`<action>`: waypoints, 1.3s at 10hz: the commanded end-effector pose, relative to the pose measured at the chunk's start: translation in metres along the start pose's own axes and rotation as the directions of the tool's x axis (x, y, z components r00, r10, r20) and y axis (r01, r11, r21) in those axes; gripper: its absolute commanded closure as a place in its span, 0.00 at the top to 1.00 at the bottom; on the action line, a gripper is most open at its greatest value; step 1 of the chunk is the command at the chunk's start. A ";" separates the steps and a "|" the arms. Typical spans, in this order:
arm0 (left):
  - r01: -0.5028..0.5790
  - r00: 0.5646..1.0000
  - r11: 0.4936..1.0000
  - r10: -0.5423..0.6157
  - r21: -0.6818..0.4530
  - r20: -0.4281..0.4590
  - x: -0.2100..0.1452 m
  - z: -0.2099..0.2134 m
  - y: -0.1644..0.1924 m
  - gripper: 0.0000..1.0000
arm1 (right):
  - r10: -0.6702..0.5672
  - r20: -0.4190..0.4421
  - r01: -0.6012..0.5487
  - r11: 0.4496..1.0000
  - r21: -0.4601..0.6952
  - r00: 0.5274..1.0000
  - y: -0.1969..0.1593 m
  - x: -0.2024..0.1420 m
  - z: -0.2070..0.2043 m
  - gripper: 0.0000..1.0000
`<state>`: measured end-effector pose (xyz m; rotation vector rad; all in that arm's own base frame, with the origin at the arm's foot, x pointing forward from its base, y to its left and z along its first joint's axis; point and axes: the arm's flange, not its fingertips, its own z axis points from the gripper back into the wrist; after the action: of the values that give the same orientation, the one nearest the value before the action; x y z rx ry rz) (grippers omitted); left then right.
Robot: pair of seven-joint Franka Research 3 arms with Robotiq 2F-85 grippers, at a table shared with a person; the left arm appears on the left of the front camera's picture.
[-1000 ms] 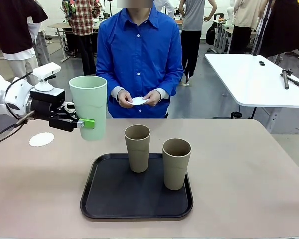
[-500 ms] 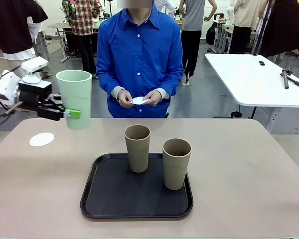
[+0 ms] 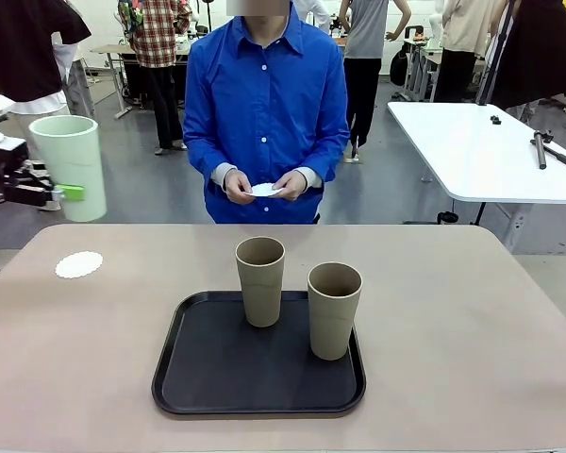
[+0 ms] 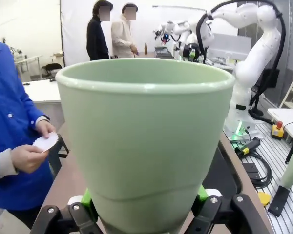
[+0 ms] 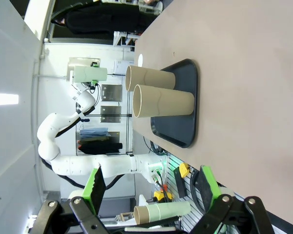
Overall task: Place coasters on the table and set cups on them.
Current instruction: Pick up one Reusable plastic cup and place it on a coaster set by the human.
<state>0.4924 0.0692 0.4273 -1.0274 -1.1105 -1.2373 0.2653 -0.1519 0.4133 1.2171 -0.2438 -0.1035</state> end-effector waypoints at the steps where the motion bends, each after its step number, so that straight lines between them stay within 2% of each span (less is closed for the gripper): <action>1: -0.025 0.996 1.000 0.024 0.010 0.087 -0.011 0.027 0.014 0.84 | 0.009 0.003 -0.009 1.000 0.010 1.000 0.001 0.000 0.000 1.00; 5: -0.089 0.989 0.990 0.075 0.109 0.124 -0.043 0.083 0.028 0.84 | 0.009 0.003 -0.009 1.000 0.010 1.000 0.001 0.000 0.000 1.00; 6: -0.072 0.992 0.989 0.057 0.129 0.113 -0.049 0.090 0.025 0.84 | 0.009 0.003 -0.009 1.000 0.010 1.000 0.001 0.000 0.000 1.00; 8: -0.031 0.998 0.981 0.019 0.191 0.066 -0.037 0.085 0.021 0.84 | 0.009 0.003 -0.009 1.000 0.010 1.000 0.001 0.000 0.000 1.00; 9: -0.086 0.993 0.988 0.073 0.131 0.098 -0.055 0.091 0.023 0.84 | 0.009 0.003 -0.009 1.000 0.010 1.000 0.001 0.000 0.000 1.00; 13: -0.086 0.993 0.988 0.073 0.131 0.098 -0.055 0.091 0.023 0.84 | 0.009 0.003 -0.009 1.000 0.010 1.000 0.001 0.000 0.000 1.00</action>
<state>0.5098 0.1708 0.3850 -1.0132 -1.1979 -1.0371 0.2653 -0.1520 0.4133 1.2167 -0.2437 -0.1038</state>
